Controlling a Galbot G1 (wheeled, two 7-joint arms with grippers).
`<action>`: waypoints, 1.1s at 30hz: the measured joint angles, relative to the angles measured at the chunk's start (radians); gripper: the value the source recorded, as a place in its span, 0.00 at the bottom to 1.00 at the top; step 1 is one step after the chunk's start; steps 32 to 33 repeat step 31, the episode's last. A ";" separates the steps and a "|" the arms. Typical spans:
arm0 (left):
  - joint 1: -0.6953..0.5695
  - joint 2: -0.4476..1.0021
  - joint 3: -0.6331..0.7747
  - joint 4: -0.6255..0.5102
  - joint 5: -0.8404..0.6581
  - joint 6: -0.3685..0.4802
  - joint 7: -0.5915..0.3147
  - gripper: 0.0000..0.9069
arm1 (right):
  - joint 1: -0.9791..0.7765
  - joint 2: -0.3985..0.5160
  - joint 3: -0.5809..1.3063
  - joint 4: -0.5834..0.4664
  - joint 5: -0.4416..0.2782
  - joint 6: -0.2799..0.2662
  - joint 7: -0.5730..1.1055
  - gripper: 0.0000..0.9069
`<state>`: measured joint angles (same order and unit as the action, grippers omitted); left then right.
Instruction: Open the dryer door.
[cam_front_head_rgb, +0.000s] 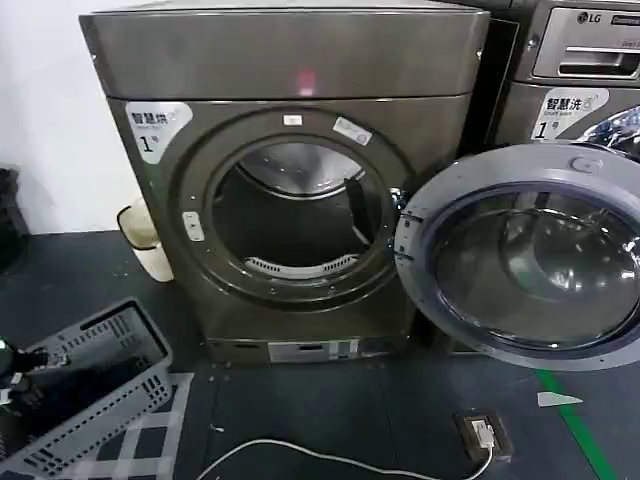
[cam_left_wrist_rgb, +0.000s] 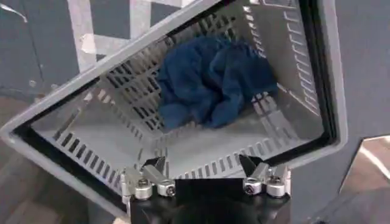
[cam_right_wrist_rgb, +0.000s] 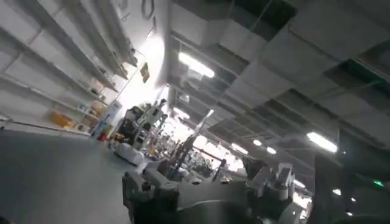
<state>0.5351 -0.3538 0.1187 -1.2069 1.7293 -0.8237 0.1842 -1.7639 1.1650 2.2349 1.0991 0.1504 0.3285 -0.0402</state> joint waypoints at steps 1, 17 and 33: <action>-0.003 0.000 0.002 0.000 -0.004 0.000 0.000 1.00 | -0.001 0.000 0.001 -0.002 0.000 0.000 0.001 1.00; -0.001 0.007 0.010 0.039 -0.011 0.000 0.002 1.00 | -0.013 -0.016 0.026 -0.048 0.003 -0.014 0.056 1.00; -0.002 0.014 0.008 0.038 -0.022 0.000 0.003 1.00 | -0.012 -0.005 0.029 -0.051 0.021 -0.043 0.064 1.00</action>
